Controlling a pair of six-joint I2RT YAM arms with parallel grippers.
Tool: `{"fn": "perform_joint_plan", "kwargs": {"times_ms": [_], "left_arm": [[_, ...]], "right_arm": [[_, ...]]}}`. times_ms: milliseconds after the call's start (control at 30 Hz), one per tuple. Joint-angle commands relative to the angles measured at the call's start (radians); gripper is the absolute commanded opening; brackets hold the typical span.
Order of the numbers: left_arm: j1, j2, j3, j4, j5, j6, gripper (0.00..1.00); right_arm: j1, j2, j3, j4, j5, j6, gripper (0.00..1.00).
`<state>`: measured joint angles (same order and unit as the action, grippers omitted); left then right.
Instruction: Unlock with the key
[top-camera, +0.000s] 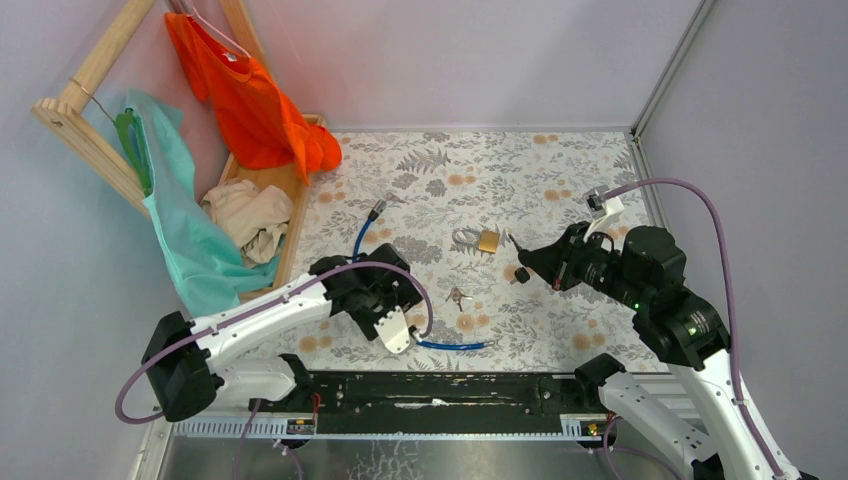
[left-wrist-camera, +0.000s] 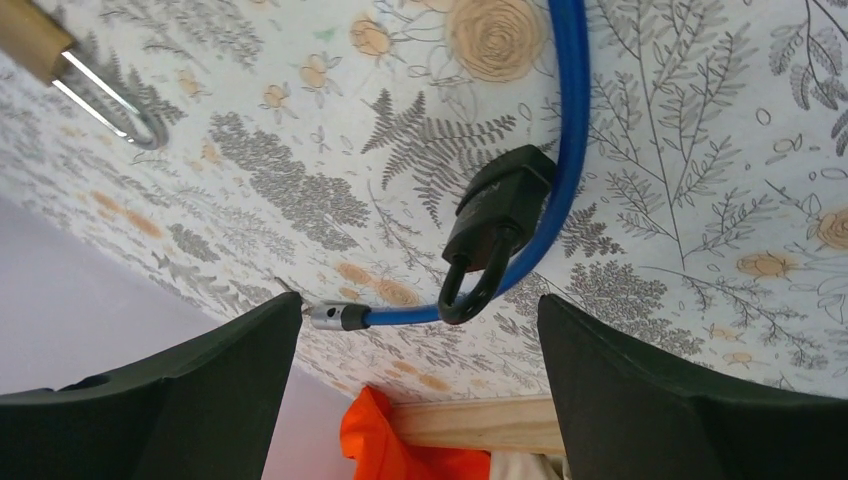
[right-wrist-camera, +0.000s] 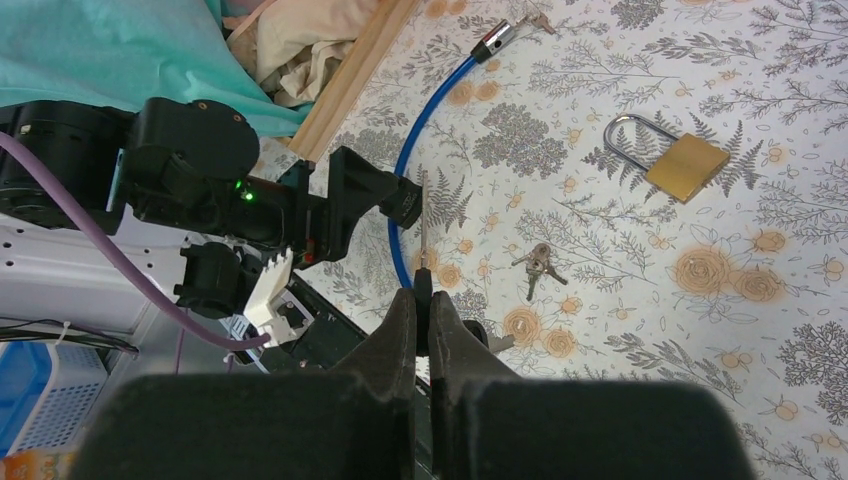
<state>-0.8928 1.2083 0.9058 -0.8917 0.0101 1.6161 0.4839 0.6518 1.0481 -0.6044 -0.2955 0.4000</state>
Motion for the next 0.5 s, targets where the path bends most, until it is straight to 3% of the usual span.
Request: {"fn": "perform_joint_plan", "kwargs": {"times_ms": [0, 467], "left_arm": [[-0.022, 0.020, -0.041, -0.023, -0.062, 0.091, 0.93], [-0.058, 0.198, -0.041, 0.033, -0.177, 0.064, 0.86]], "right_arm": [[-0.003, -0.008, 0.035, 0.017, 0.018, -0.011, 0.00], [-0.004, 0.002, 0.029, 0.028, -0.002, -0.010, 0.00]]}}
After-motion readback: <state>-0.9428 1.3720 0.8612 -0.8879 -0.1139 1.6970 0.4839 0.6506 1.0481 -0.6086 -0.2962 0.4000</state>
